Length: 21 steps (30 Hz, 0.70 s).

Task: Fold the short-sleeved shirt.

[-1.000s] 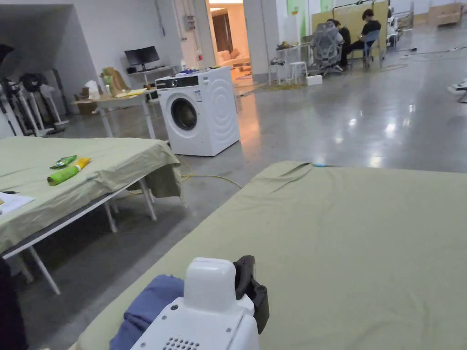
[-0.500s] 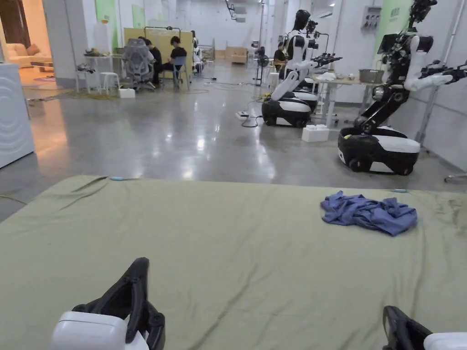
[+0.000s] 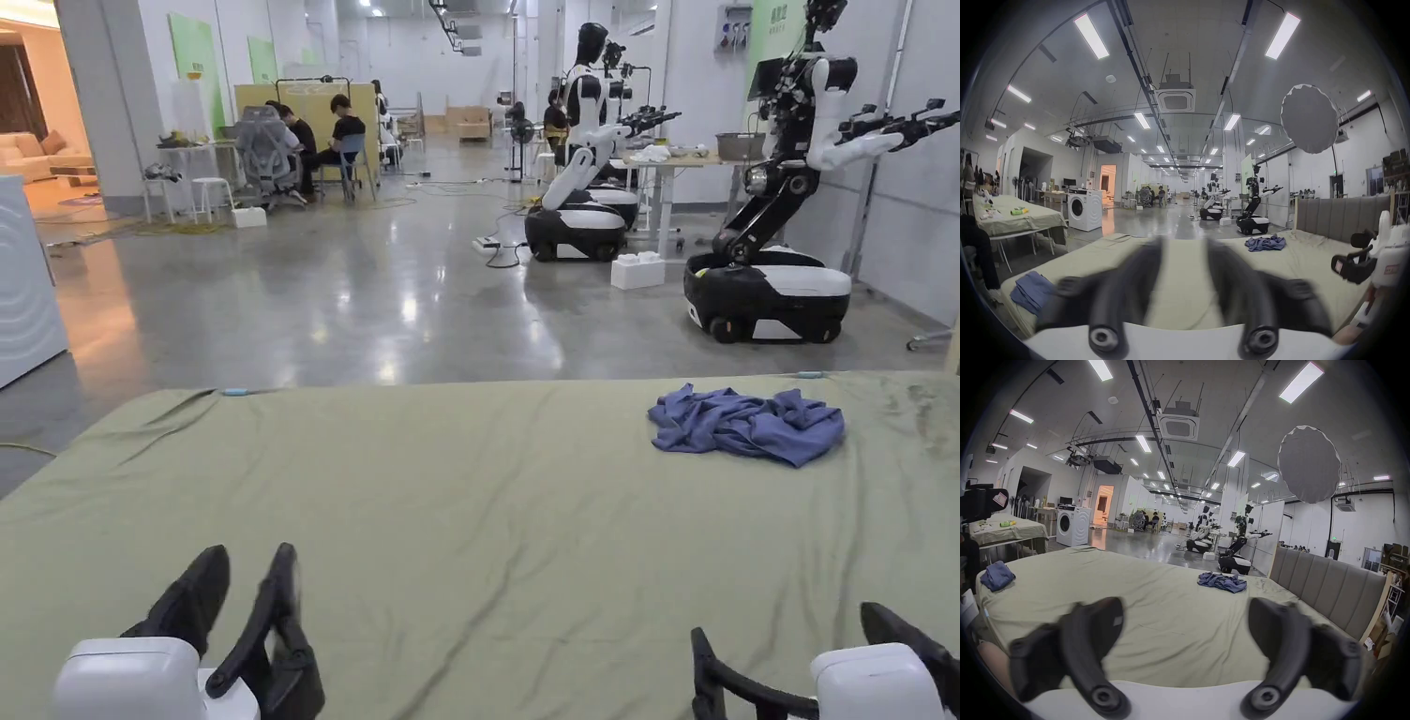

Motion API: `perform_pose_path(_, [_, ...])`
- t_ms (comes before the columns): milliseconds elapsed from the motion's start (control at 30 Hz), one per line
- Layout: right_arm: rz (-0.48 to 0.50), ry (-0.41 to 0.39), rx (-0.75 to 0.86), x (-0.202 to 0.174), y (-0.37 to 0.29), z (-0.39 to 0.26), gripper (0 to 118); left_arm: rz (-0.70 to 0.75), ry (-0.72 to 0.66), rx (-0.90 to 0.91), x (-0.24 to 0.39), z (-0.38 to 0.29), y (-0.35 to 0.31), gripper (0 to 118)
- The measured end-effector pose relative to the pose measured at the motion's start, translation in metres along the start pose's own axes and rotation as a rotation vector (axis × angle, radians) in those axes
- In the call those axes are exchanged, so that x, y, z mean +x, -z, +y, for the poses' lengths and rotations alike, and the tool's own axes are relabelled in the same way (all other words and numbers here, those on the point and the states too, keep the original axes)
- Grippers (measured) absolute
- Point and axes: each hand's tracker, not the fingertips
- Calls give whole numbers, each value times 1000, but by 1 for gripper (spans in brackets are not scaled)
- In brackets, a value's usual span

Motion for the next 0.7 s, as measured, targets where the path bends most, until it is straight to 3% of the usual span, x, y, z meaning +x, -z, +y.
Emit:
perform_pose_path(33, [3, 6, 10, 0, -1, -1, 118, -6, -15, -12, -1, 0, 2, 110])
perform_pose_path(67, [0, 8, 21, 0, -2, -2, 118, 0, -19, -31, -1, 0, 4, 118])
perform_pose_path(233, [-17, -29, 33, 0, -1, -5, 118, 62, -8, 13, -3, 11, 5, 118])
perform_pose_path(467, [-67, -23, 36, 2, 9, -39, 118, 93, -42, 44, -1, -29, -8, 118])
perform_pose_path(700, [-49, 52, 5, 4, 15, -51, 118, 143, 4, 8, -6, -63, -6, 118])
